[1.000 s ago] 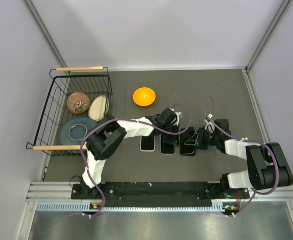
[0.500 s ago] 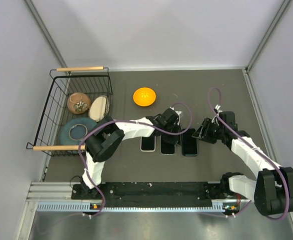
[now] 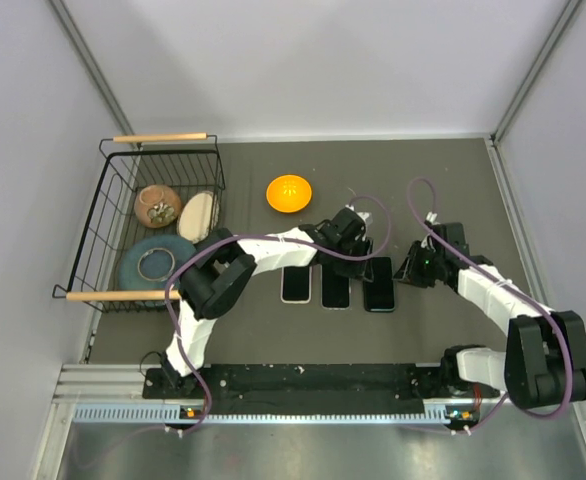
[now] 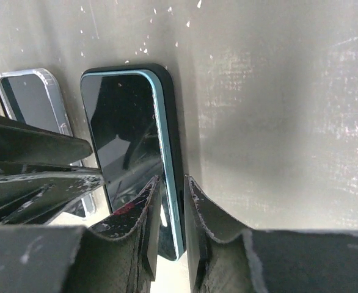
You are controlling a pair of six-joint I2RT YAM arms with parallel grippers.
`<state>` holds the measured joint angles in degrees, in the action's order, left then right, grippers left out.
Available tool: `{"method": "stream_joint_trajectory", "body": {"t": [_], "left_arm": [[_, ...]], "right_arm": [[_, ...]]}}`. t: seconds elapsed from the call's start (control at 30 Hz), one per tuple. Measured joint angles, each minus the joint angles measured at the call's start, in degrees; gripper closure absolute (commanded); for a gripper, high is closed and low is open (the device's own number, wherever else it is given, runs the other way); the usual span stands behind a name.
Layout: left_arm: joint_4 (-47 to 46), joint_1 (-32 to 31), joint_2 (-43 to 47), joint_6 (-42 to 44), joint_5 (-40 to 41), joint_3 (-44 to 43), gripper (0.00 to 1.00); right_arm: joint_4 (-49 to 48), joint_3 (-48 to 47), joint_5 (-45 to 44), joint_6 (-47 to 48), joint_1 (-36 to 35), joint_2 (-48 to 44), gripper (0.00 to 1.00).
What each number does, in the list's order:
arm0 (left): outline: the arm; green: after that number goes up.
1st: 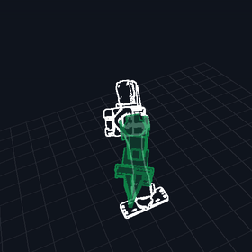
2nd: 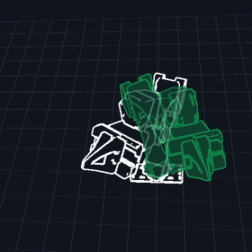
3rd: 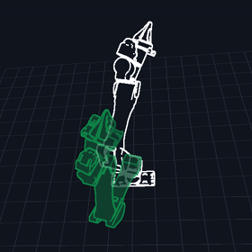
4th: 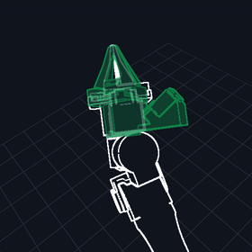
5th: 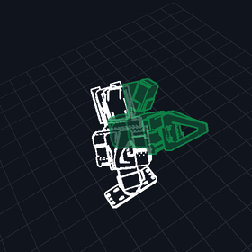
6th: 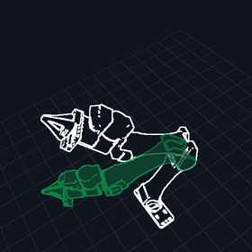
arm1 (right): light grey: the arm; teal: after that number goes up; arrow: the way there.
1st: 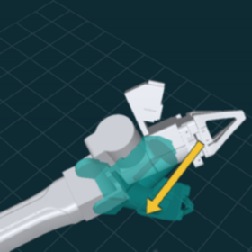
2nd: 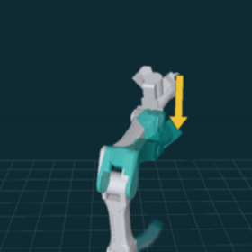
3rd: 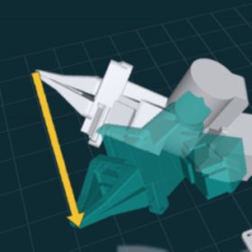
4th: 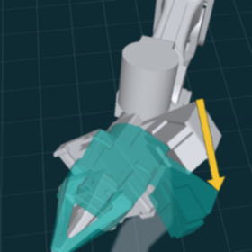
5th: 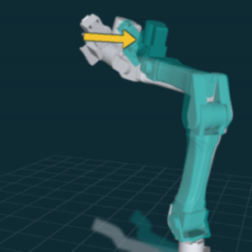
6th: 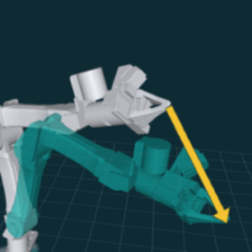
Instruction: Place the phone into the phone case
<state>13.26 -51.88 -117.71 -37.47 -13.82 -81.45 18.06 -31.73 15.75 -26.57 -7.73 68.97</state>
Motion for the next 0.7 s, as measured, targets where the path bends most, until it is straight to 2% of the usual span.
{"method": "stream_joint_trajectory", "body": {"t": [0.07,0.17,0.3,0.43,0.47,0.63,0.67,0.7], "left_arm": [[0.2,0.0,-1.14,0.02,0.0,0.0,0.52],[0.0,0.02,-1.73,-0.04,-0.24,-0.11,0.51],[-0.07,0.04,-1.81,0.11,-0.28,-0.2,0.51],[-0.09,0.04,-1.9,0.11,-0.48,-0.24,0.56],[-0.04,0.09,-1.92,0.11,-0.44,-0.26,0.58],[0.44,0.28,-2.08,0.39,-0.13,-0.33,0.66],[0.5,0.35,-2.1,0.48,-0.13,-0.33,0.68],[0.61,0.39,-2.16,0.57,-0.11,-0.42,0.71]], "right_arm": [[-1.38,0.2,0.46,-0.07,0.0,0.96,0.87],[-3.93,0.81,1.97,-0.44,0.0,2.01,0.91],[-7.1,1.86,3.52,-1.07,0.15,3.37,0.91],[-9.14,2.12,5.11,-1.51,0.26,4.46,0.89],[-9.29,2.12,5.33,-1.55,0.33,4.57,0.83],[-9.81,2.51,5.57,-2.69,0.26,4.44,0.66],[-9.62,2.51,5.51,-3.02,0.24,4.11,0.58],[-9.2,2.51,5.33,-3.23,0.24,3.56,0.56]]}}
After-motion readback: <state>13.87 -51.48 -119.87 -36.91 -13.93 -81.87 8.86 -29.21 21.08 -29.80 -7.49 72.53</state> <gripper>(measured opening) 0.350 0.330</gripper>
